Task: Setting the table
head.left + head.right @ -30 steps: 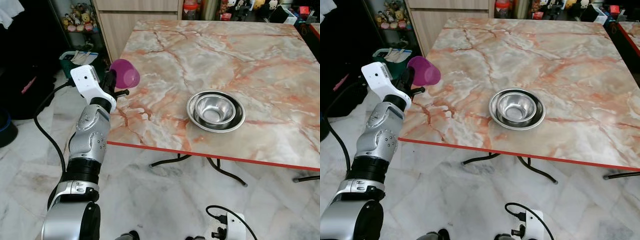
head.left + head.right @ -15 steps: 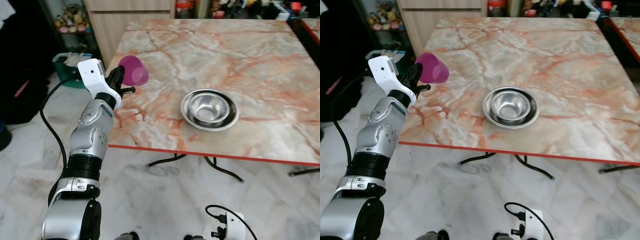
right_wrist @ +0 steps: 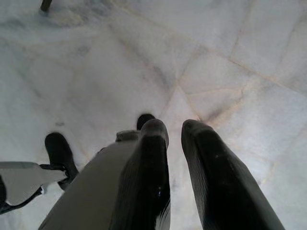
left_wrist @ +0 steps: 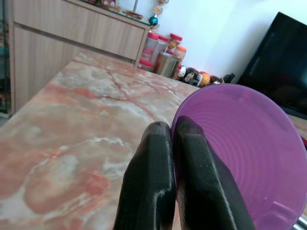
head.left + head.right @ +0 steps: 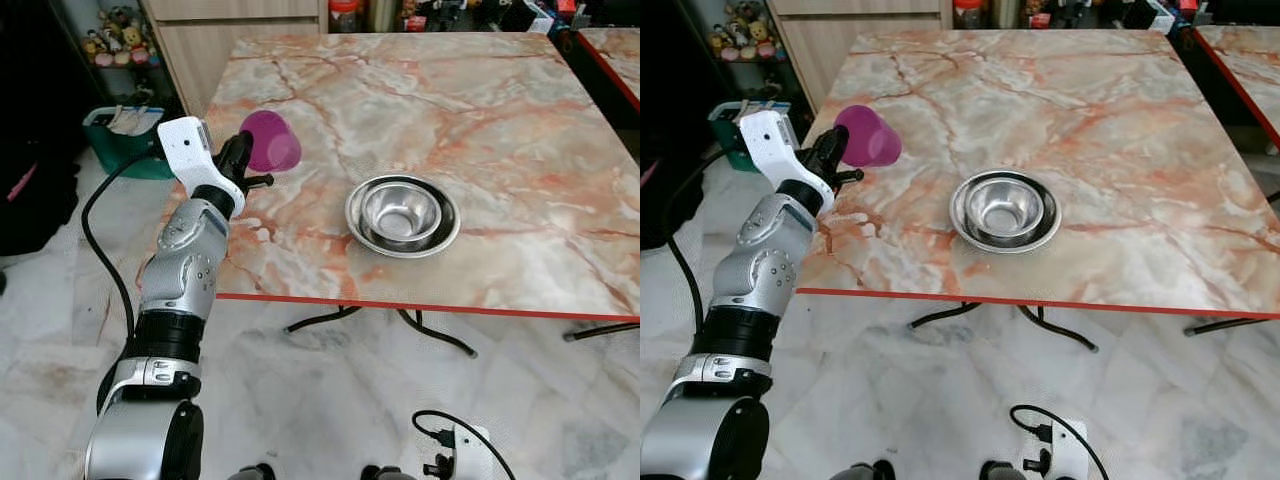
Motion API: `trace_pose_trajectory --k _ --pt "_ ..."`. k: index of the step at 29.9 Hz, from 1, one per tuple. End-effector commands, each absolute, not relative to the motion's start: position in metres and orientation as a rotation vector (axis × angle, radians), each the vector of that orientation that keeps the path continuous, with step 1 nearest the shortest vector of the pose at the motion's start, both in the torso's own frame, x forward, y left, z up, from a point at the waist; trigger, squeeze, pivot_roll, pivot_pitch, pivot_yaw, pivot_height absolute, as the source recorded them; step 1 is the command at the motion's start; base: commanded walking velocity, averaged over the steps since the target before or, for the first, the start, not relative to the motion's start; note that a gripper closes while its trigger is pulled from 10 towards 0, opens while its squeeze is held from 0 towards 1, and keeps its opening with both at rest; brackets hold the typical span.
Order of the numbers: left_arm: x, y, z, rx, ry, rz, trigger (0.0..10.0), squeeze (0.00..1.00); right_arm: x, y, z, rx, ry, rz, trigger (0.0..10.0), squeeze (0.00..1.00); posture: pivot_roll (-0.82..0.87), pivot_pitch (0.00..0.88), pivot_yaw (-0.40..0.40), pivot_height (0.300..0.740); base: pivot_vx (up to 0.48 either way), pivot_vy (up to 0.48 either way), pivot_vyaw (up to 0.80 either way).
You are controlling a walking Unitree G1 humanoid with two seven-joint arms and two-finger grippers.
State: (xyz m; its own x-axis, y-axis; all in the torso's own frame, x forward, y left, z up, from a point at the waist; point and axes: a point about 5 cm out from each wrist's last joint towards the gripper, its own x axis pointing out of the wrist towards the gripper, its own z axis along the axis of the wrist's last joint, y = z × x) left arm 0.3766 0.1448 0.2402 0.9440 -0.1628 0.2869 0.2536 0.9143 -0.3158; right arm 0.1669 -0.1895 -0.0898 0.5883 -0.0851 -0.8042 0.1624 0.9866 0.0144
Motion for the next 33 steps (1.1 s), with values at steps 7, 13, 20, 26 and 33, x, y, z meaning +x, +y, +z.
trace_pose_trajectory --k 7,13,20,26,33 --pt "0.3741 0.1477 0.2445 -0.338 -0.275 -0.221 10.0 0.00 0.1614 -0.1892 -0.0923 0.091 0.948 -0.147 10.0 0.00 0.01 0.159 0.035 0.740 0.267 0.000 -0.19" --pt "0.3737 0.1496 0.2436 -0.336 -0.274 -0.215 10.0 0.00 0.1613 -0.1891 -0.0924 0.089 0.949 -0.145 10.0 0.00 0.01 0.161 0.034 0.740 0.274 0.000 0.00" --pt "0.3736 0.1494 0.2442 -0.335 -0.274 -0.220 10.0 0.00 0.1611 -0.1889 -0.0925 0.090 0.950 -0.145 10.0 0.00 0.01 0.161 0.035 0.740 0.277 0.000 0.00" --pt "0.3726 0.1483 0.2410 -0.333 -0.257 -0.235 10.0 0.00 0.1610 -0.1889 -0.0925 0.089 0.951 -0.143 10.0 0.00 0.01 0.161 0.035 0.740 0.182 0.000 0.00" --pt "0.3721 0.1486 0.2397 -0.333 -0.248 -0.244 10.0 0.00 0.1611 -0.1889 -0.0925 0.088 0.953 -0.141 10.0 0.00 0.01 0.161 0.035 0.740 0.000 0.000 0.00"
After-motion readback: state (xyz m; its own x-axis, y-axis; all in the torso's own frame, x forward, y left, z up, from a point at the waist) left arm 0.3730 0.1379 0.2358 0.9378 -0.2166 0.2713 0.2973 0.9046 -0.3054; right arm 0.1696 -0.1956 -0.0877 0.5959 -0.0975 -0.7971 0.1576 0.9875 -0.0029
